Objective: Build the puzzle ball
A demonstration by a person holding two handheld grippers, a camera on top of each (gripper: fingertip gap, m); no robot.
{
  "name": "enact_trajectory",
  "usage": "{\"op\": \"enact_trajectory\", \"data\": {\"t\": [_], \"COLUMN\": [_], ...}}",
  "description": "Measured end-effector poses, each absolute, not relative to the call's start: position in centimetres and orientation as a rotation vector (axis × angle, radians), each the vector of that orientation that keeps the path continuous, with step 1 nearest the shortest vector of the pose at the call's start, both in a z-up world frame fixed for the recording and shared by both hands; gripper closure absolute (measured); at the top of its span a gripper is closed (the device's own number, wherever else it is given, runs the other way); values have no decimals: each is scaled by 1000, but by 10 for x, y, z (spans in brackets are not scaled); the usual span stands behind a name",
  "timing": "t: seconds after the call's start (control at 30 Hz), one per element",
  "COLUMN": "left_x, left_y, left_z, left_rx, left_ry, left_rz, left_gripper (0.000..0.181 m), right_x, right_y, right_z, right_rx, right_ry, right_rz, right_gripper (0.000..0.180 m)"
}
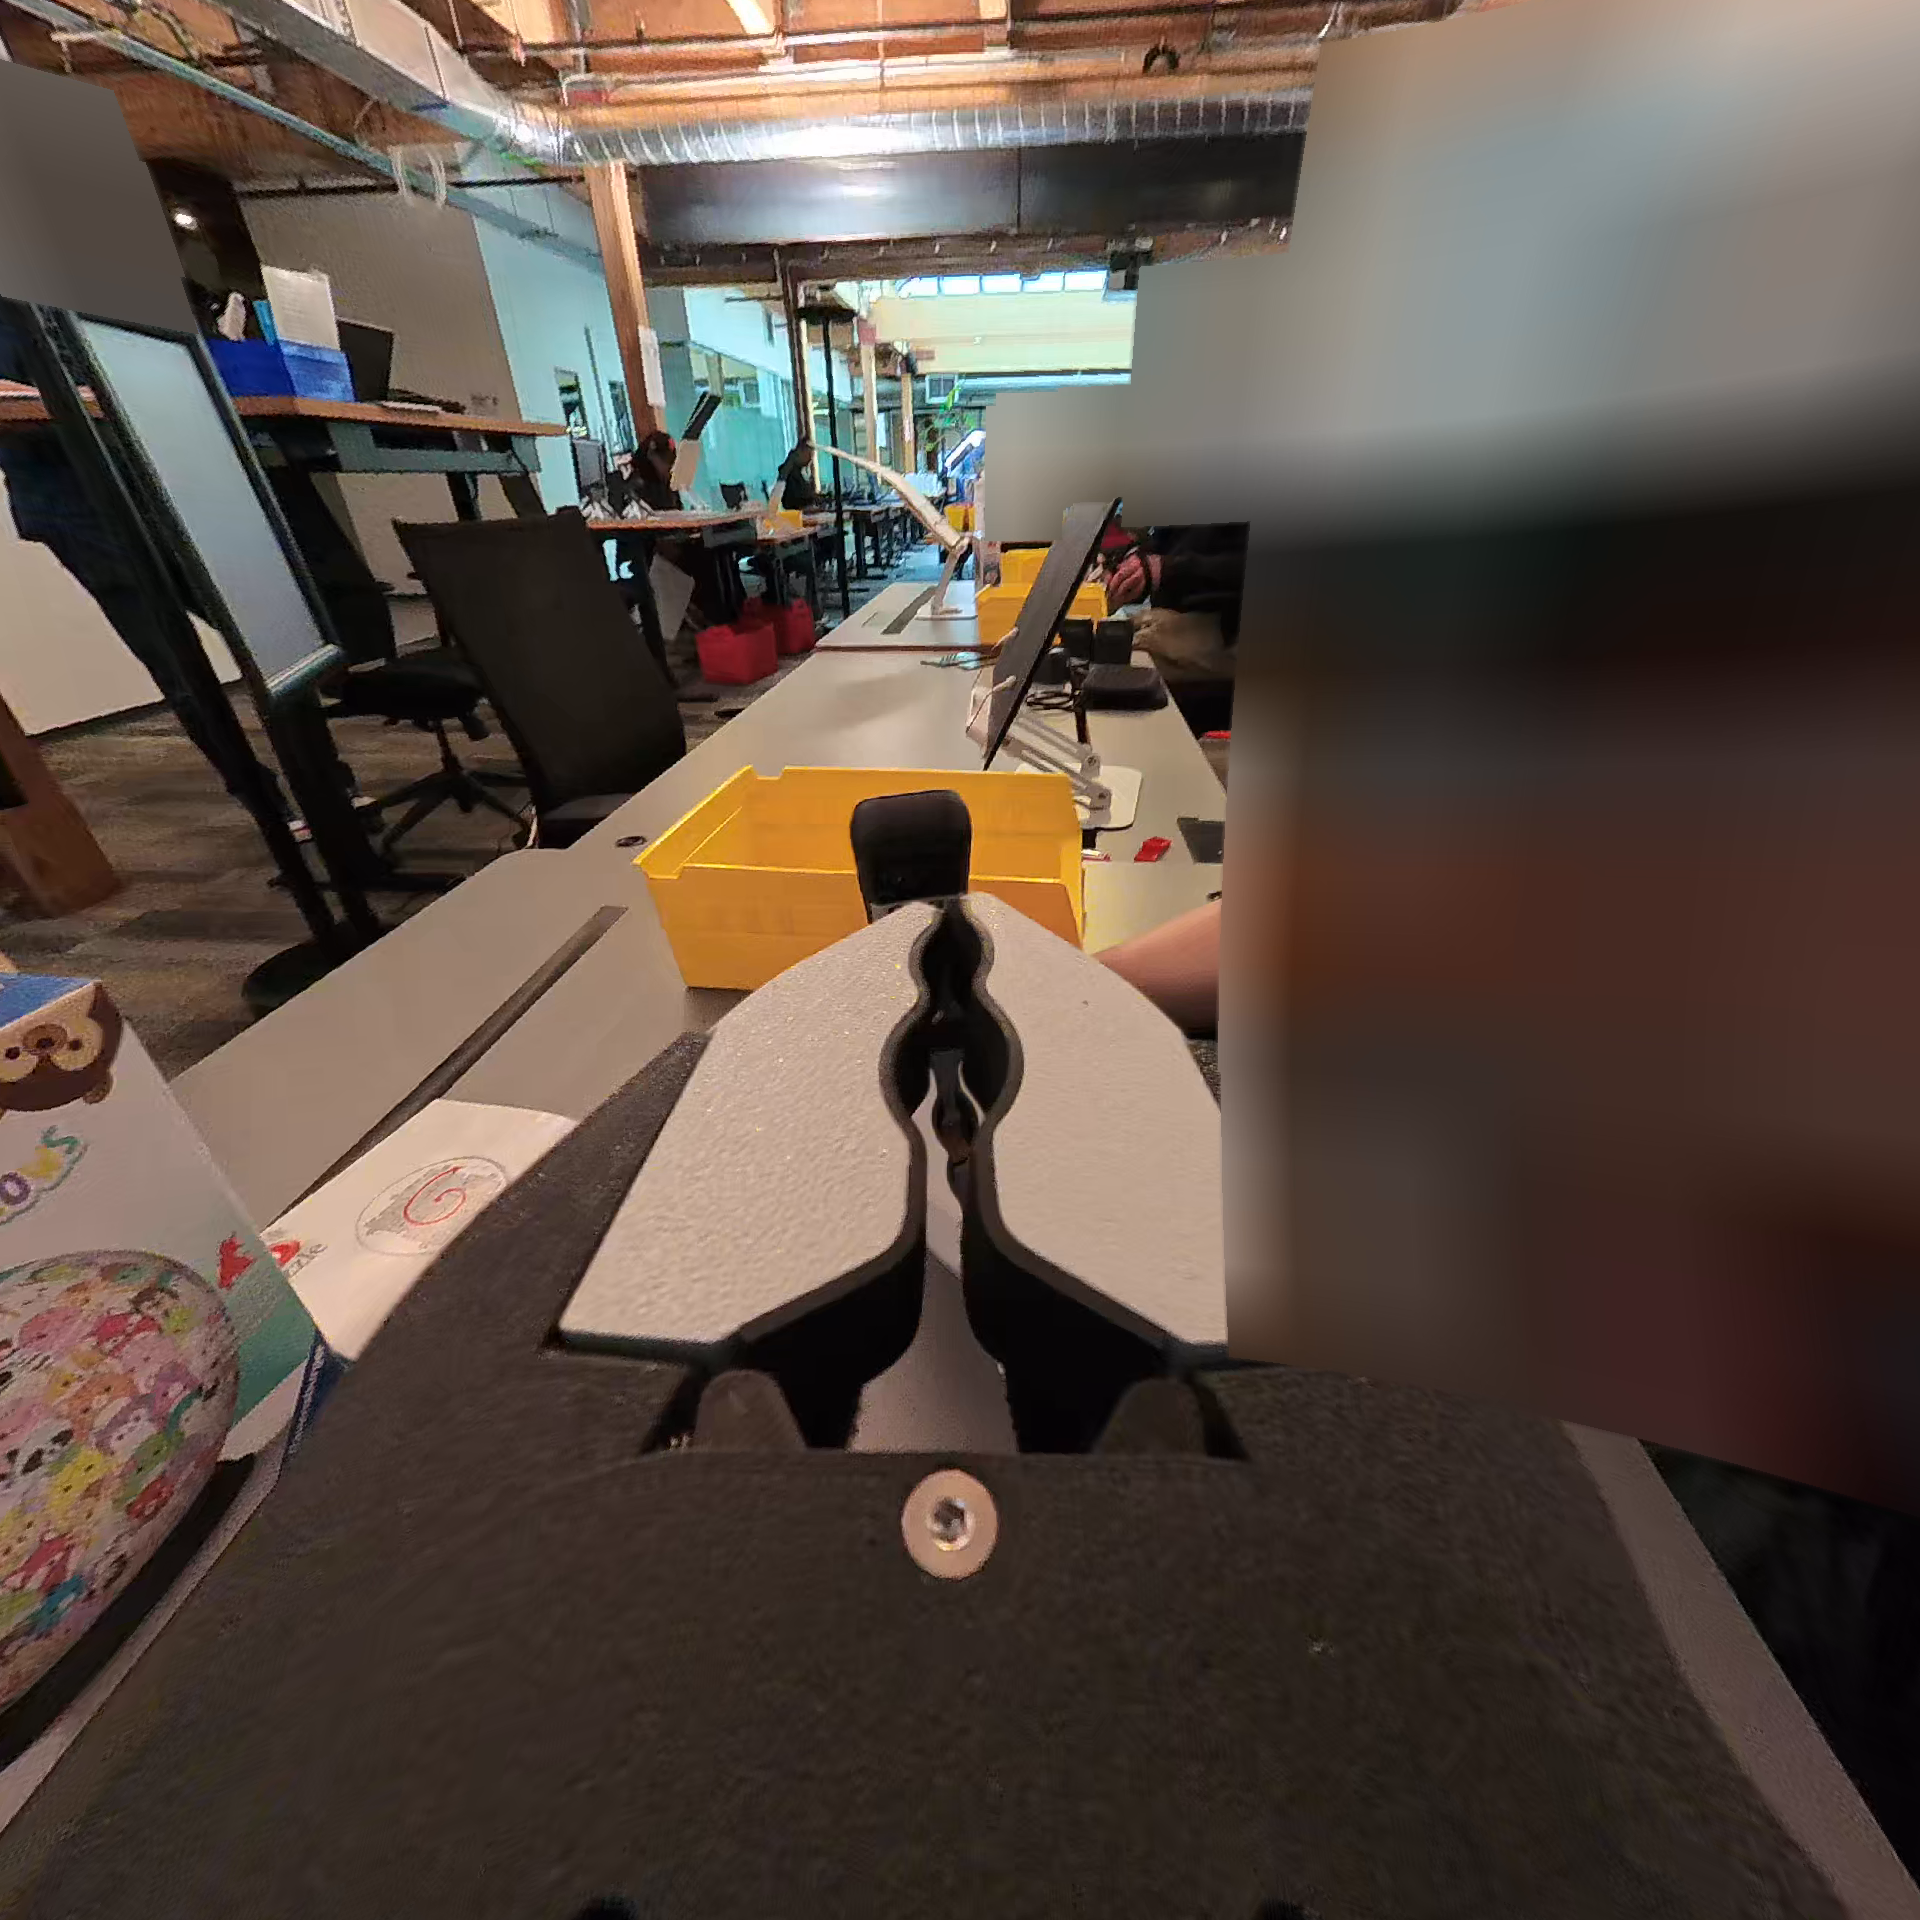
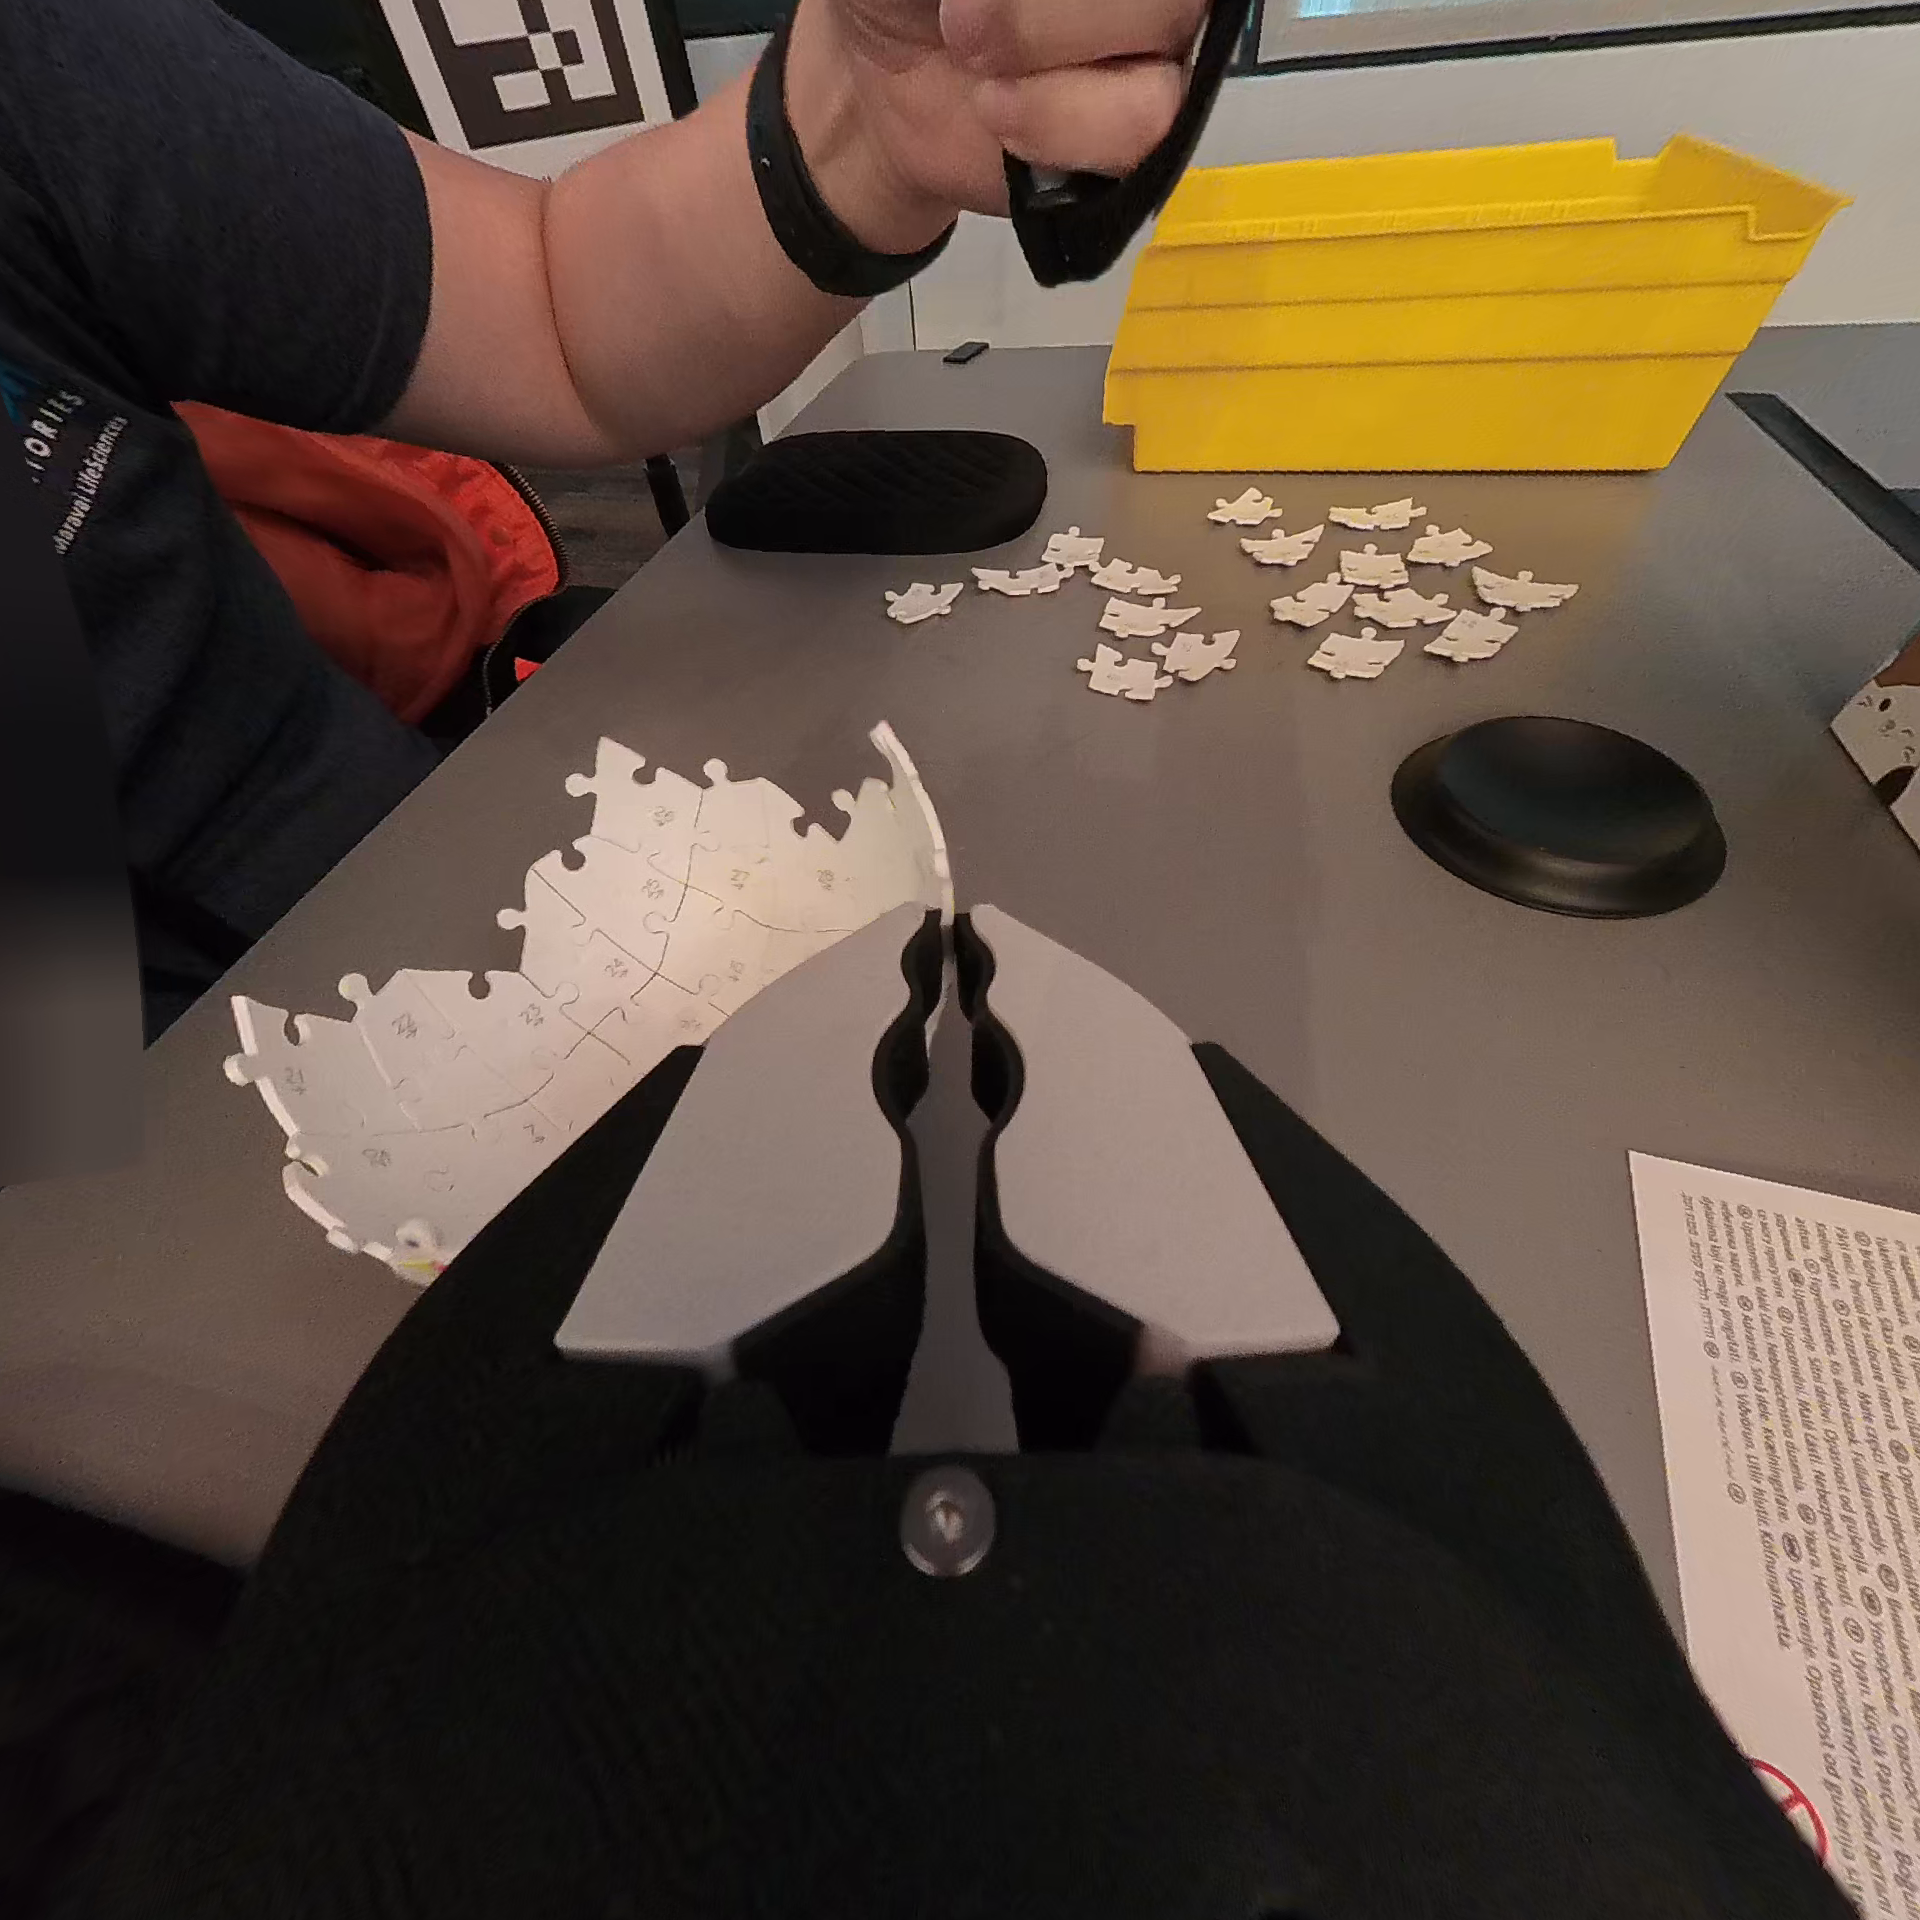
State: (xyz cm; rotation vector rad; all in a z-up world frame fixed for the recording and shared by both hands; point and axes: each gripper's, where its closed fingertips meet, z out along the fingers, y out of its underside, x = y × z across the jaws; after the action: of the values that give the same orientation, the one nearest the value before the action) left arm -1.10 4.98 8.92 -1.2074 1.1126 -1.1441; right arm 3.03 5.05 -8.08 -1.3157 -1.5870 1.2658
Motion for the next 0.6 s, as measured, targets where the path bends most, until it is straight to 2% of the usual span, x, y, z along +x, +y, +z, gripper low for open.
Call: {"op": "enact_trajectory", "data": {"t": [0.37, 0.6], "left_x": [-34, -7], "left_y": [51, 54], "left_z": [121, 60], "left_rx": [-1054, -1462], "left_ry": [958, 1217], "left_rz": [-1074, -1155], "left_gripper": [181, 178], "right_x": [29, 28], "right_y": [47, 44], "right_z": [-81, -77], "right_rx": [-1335, -1304], "right_ry": [-1590, -1584], "right_rz": [1290, 1308], "right_gripper": [177, 177]}}
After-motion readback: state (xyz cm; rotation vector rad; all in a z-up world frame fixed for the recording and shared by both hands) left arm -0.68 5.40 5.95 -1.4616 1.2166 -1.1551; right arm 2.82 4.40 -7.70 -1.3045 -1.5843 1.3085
